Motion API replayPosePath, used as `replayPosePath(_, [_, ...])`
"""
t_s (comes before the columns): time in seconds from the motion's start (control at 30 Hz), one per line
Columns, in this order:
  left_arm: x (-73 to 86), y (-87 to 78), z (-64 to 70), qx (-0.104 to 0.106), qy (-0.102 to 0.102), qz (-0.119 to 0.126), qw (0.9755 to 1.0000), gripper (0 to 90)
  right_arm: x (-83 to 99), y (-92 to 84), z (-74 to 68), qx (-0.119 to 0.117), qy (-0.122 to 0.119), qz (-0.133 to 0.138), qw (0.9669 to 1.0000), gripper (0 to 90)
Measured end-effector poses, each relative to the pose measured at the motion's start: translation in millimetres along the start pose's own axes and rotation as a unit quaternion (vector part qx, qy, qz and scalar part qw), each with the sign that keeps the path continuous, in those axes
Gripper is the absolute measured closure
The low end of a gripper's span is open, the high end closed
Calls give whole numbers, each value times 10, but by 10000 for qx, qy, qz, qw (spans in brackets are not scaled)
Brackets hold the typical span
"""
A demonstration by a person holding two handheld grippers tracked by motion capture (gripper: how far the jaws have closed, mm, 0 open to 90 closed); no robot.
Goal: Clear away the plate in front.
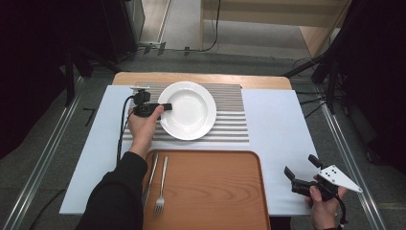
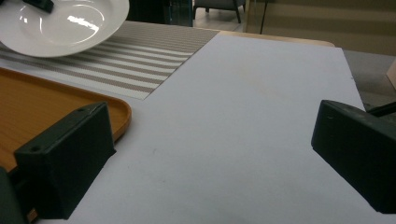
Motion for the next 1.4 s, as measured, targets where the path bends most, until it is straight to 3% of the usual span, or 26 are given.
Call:
replayPosePath(0.27, [11, -96, 75, 223, 102, 60, 9997, 821, -1, 0, -5, 12, -29, 12, 10000, 0])
replayPosePath(0.8, [85, -191, 203, 405, 190, 95, 9990, 820, -1, -1, -7, 4, -41, 15, 10000, 0])
replayPosePath(1.07, [159, -189, 345, 506, 381, -13, 9980, 820, -2, -2, -6, -2, -28, 17, 10000, 0])
replayPosePath(1.4, [302, -206, 420, 626, 453, -75, 9970, 820, -3, 2, -12, -7, -60, 17, 10000, 0])
Point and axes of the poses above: each handheld gripper's, and its own axes: y roughly forward along the jaws, x roughly out of its underside, z roughly to its right, the point moved 1 cm from there along y, roughly forward along the jaws, and after that the axes turned 9 degrees about -z, right-handed, at the moved point
